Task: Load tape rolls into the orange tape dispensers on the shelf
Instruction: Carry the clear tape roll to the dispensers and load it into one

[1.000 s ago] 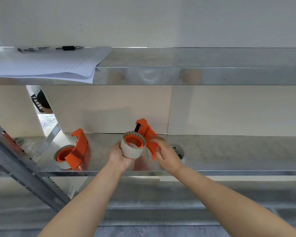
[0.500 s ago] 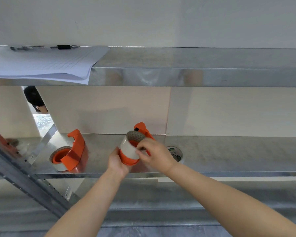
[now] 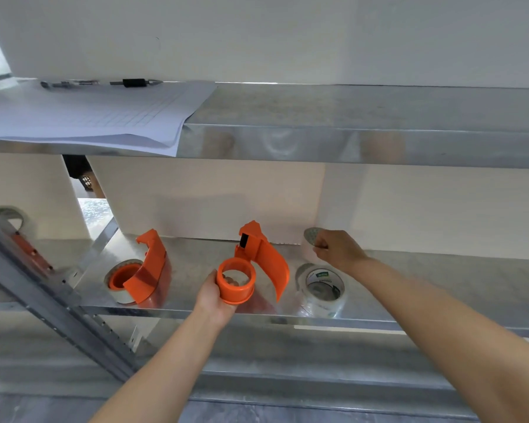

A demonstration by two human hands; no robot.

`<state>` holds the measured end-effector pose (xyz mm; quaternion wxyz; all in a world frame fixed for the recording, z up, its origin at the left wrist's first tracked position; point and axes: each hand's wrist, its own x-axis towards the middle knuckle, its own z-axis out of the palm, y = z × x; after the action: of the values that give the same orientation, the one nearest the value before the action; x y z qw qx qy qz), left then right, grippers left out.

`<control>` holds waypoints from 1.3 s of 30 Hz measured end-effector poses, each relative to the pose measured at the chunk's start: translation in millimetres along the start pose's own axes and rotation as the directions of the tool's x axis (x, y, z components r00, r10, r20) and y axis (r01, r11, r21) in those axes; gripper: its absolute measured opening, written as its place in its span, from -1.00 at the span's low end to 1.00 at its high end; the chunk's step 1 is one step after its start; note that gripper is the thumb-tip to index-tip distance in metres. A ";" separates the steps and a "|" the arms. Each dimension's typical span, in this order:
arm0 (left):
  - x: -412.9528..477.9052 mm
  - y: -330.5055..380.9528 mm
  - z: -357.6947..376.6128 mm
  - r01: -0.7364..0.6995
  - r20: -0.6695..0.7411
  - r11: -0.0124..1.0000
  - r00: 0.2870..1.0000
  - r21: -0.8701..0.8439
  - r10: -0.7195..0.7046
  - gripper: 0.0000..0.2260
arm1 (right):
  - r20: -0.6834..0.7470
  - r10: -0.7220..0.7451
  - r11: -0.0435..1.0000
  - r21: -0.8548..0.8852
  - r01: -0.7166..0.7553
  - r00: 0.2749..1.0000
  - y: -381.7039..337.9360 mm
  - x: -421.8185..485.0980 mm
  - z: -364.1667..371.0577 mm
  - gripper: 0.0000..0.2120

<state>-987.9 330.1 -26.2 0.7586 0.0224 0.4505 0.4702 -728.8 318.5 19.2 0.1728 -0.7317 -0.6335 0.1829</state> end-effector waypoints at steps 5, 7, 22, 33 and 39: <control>-7.2 -2.0 0.0 0.019 0.062 0.999 0.998 -0.040 -0.016 -0.67 | -0.035 0.017 1.000 -0.002 -0.017 0.999 -3.2 11.6 17.4 -0.93; -11.5 -2.4 0.7 0.047 0.096 0.995 0.995 -0.086 -0.038 -0.66 | -0.031 0.038 0.999 0.006 -0.038 0.999 -4.1 18.1 19.6 -0.92; -8.1 -1.4 -3.4 0.169 0.140 0.976 0.979 -0.135 -0.150 -0.67 | 0.108 0.167 0.985 -0.052 -0.162 0.980 -0.5 21.5 41.0 -0.64; -5.3 -5.3 16.0 0.175 0.131 0.979 0.978 -0.108 -0.160 -0.61 | -0.022 -0.047 0.983 -0.176 0.043 0.999 -2.0 -37.7 50.2 -0.68; -0.6 -8.1 21.7 0.166 0.124 0.984 0.980 -0.061 -0.157 -0.66 | 0.058 0.098 0.994 -0.050 -0.095 0.994 -2.4 -59.1 69.1 -0.80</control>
<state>-967.1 333.6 -16.6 0.8200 -0.0134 0.3881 0.4206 -772.2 261.8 -37.2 0.1273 -0.7594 -0.6065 0.1981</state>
